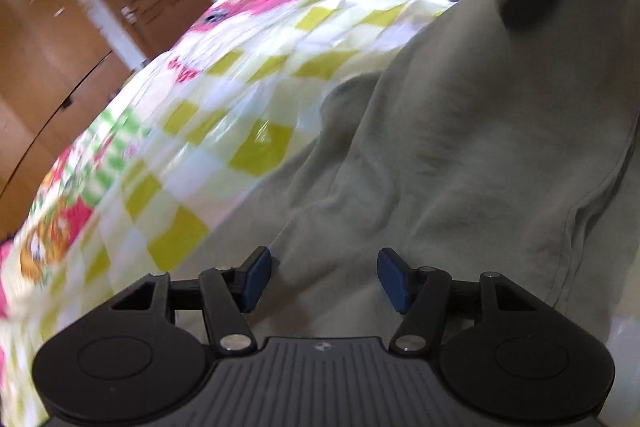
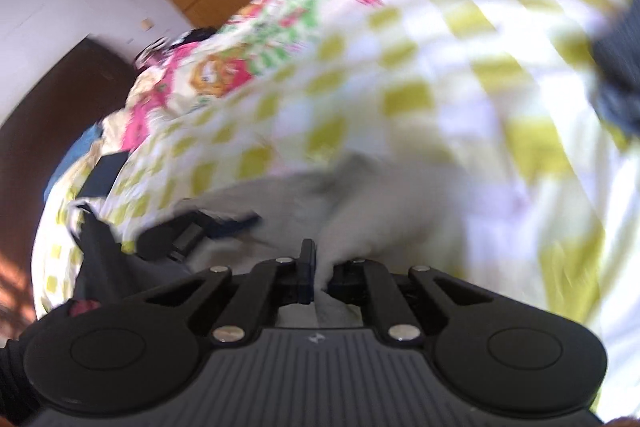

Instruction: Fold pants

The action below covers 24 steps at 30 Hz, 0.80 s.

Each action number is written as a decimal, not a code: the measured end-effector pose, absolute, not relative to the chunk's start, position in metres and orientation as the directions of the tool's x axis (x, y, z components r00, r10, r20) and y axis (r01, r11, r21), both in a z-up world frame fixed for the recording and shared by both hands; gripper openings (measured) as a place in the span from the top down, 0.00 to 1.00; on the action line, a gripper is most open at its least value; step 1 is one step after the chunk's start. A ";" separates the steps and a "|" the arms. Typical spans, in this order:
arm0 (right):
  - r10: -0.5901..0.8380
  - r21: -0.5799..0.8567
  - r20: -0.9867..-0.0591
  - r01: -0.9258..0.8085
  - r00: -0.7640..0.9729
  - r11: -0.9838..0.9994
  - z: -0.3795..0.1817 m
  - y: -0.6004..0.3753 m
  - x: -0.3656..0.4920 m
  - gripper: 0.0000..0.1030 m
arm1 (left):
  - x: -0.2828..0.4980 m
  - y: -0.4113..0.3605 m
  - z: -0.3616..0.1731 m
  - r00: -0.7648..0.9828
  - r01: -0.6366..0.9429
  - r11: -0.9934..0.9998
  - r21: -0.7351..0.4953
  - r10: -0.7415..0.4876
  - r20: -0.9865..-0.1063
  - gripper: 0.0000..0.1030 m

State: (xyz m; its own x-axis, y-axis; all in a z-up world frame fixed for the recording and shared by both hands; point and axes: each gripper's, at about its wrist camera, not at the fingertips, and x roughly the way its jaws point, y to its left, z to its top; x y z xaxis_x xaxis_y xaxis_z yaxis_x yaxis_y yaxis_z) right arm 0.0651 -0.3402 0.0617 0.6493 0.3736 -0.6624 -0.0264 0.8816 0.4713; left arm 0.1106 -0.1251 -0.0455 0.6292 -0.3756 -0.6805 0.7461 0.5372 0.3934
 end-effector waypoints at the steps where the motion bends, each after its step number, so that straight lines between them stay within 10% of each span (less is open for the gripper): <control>1: 0.373 0.446 -0.660 -0.060 0.652 0.893 0.071 -0.325 0.070 0.94 | 0.109 -0.121 -0.045 0.635 0.738 0.558 0.380 -0.381 -0.673 0.30; 12: 0.432 0.310 -0.761 -0.314 0.483 0.897 0.044 -0.155 0.130 0.86 | 0.062 -0.003 -0.016 0.635 0.616 0.785 0.061 -0.449 -0.628 0.29; 19: 0.440 0.394 -0.757 -0.201 0.483 0.897 0.038 -0.189 0.118 0.59 | 0.038 0.012 -0.004 0.605 0.592 0.803 -0.076 -0.504 -0.616 0.28; 24: 0.508 0.533 -0.694 -0.111 0.509 0.839 0.037 -0.228 0.115 0.58 | 0.030 0.004 0.008 0.617 0.557 0.820 -0.134 -0.516 -0.593 0.23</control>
State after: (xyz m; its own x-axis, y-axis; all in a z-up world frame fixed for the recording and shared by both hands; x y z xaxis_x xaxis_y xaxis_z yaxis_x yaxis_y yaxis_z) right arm 0.1148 -0.2278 0.0370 0.5093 0.5084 -0.6944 -0.1105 0.8388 0.5330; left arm 0.0303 0.0043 0.0080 0.6174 -0.5164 -0.5934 0.5571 0.8196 -0.1336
